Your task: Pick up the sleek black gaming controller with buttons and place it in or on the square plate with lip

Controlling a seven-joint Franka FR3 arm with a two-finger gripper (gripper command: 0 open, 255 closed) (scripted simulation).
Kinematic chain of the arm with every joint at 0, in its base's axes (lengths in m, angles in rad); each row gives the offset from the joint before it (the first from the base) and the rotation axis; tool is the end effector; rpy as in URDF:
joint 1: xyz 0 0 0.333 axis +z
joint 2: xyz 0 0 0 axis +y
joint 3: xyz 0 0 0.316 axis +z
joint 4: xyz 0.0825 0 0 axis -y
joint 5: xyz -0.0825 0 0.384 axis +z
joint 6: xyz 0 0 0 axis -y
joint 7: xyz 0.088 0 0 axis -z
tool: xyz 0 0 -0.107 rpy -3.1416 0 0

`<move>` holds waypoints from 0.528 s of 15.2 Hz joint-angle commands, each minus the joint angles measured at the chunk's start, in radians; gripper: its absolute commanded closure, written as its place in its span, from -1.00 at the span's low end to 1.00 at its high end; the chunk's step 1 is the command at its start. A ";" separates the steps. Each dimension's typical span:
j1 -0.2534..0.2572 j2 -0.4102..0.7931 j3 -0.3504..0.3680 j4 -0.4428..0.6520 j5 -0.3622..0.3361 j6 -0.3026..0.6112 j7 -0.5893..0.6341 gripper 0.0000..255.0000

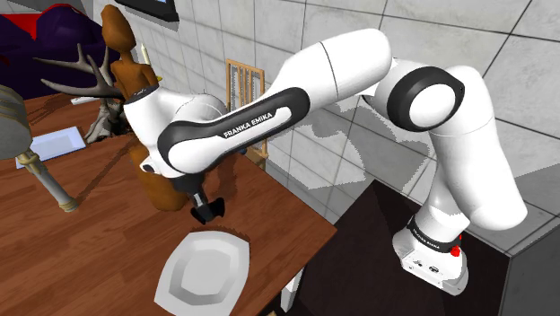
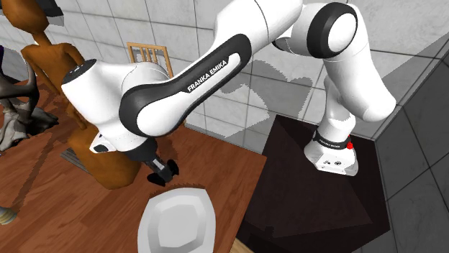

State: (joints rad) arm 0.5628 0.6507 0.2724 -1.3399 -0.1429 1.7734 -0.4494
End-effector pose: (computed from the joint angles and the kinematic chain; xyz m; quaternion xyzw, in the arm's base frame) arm 0.5099 0.4863 0.3412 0.7953 0.5982 -0.0980 0.0030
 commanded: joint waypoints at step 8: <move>0.139 0.011 0.044 0.042 0.006 -0.030 0.170 1.00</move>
State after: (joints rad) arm 0.6856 0.6532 0.3130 -1.3264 -0.1371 1.7627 -0.2958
